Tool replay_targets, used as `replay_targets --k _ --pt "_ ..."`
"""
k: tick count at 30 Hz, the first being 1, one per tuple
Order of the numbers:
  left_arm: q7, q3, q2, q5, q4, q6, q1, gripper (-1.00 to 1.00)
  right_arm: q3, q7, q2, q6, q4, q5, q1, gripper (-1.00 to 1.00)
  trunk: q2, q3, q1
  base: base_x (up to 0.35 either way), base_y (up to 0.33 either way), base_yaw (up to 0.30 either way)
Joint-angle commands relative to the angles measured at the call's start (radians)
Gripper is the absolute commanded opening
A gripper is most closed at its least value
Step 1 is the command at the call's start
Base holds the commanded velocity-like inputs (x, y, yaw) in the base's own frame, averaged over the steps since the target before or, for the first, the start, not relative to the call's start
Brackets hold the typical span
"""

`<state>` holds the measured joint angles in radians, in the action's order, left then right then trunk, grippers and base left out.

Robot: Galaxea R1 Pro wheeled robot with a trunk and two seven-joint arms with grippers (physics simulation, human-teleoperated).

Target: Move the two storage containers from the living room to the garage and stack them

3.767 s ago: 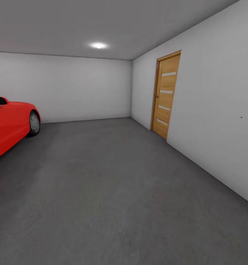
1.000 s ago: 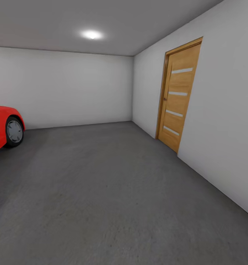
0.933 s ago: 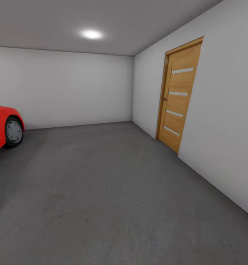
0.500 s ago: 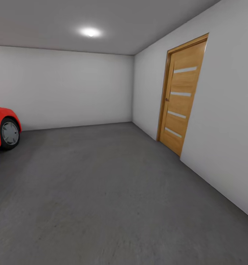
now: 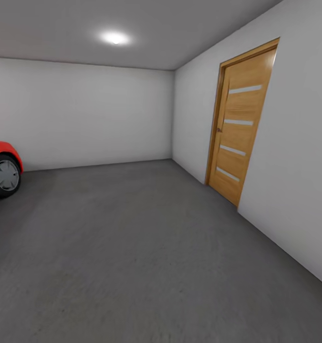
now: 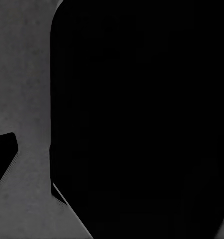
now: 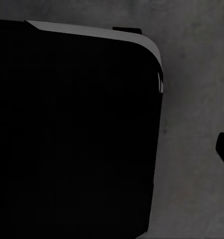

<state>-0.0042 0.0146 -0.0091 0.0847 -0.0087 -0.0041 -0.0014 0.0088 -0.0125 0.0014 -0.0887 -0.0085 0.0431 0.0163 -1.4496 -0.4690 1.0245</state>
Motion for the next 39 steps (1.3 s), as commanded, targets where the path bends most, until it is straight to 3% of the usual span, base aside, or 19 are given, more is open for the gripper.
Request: replay_targets --k 1,39 --pt "0.0 0.001 0.0 0.009 0.0 0.0 0.0 1.0 0.001 -0.001 0.0 -0.003 0.001 0.004 0.001 1.0 0.0 -0.001 0.001 0.324 0.0 0.0" --pt "0.0 0.001 -0.002 0.009 0.0 0.0 0.0 1.0 0.0 0.006 0.0 -0.002 0.001 0.003 0.001 1.0 0.0 -0.001 0.001 0.324 0.0 -0.005"
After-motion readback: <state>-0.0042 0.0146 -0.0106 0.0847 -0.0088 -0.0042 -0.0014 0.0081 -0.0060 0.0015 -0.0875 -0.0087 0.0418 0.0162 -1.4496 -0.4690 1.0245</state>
